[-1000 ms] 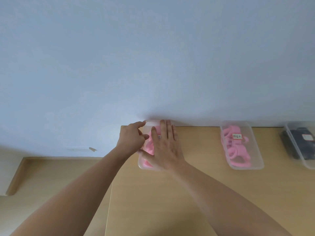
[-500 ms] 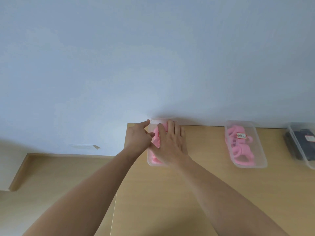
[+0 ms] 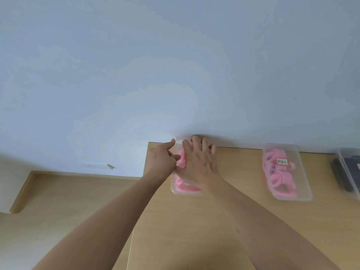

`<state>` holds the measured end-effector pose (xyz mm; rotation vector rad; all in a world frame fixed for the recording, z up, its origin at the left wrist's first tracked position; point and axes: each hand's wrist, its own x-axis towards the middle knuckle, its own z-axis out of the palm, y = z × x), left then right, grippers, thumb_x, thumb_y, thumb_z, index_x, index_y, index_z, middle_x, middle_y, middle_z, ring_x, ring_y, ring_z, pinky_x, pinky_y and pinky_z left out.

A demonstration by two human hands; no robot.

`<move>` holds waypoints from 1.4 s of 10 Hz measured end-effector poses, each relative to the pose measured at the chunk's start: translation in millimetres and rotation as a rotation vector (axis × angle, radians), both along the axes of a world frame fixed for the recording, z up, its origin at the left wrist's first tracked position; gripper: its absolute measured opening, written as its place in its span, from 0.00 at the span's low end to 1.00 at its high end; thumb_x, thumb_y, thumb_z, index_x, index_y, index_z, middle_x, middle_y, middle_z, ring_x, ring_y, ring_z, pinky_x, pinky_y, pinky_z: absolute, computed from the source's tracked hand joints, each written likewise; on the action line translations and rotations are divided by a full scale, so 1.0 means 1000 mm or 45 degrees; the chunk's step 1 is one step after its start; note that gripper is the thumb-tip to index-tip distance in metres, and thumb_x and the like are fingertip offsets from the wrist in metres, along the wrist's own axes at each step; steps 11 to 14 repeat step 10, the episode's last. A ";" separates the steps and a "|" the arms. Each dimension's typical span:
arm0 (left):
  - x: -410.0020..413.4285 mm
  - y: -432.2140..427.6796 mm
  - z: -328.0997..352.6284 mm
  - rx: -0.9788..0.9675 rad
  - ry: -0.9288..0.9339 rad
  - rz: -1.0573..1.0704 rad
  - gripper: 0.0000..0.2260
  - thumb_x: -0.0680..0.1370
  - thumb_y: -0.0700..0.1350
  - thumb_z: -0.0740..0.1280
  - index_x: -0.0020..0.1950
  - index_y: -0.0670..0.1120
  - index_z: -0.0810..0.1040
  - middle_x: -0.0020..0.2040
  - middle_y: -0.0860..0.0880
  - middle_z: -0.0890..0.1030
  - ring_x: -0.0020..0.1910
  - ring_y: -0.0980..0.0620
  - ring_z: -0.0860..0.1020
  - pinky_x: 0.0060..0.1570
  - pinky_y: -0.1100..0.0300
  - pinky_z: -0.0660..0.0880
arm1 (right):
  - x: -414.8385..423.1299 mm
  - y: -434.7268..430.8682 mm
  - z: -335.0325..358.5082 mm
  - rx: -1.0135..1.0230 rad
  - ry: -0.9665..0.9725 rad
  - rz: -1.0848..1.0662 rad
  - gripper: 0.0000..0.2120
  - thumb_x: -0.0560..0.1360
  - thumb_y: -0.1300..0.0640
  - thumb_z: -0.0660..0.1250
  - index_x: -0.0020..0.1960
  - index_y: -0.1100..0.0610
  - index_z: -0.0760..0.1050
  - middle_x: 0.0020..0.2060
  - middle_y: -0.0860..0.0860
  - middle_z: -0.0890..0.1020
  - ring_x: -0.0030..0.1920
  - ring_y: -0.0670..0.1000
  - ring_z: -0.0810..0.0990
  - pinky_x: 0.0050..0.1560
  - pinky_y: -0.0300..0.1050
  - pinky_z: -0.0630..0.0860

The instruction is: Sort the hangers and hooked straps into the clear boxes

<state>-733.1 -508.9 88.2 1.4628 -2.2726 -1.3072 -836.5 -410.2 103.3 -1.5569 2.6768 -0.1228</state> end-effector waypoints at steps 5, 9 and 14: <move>-0.001 -0.008 -0.009 0.077 0.039 0.107 0.13 0.71 0.52 0.77 0.51 0.55 0.77 0.48 0.48 0.84 0.35 0.51 0.85 0.46 0.50 0.83 | 0.050 0.067 -0.020 0.202 -0.108 0.062 0.44 0.77 0.25 0.38 0.83 0.52 0.45 0.82 0.59 0.45 0.81 0.62 0.38 0.78 0.68 0.41; 0.005 0.009 0.008 -0.107 -0.006 0.044 0.19 0.78 0.55 0.72 0.66 0.48 0.78 0.45 0.55 0.75 0.39 0.56 0.75 0.37 0.60 0.69 | 0.053 0.062 -0.002 0.296 -0.221 -0.016 0.42 0.75 0.25 0.38 0.82 0.46 0.40 0.82 0.52 0.36 0.80 0.55 0.31 0.79 0.61 0.35; 0.015 0.024 0.033 -0.254 0.017 -0.002 0.20 0.80 0.55 0.69 0.70 0.48 0.76 0.59 0.47 0.80 0.54 0.48 0.78 0.47 0.58 0.67 | 0.059 0.062 0.015 0.223 -0.174 -0.087 0.39 0.79 0.28 0.47 0.82 0.49 0.47 0.82 0.55 0.44 0.81 0.60 0.43 0.79 0.62 0.44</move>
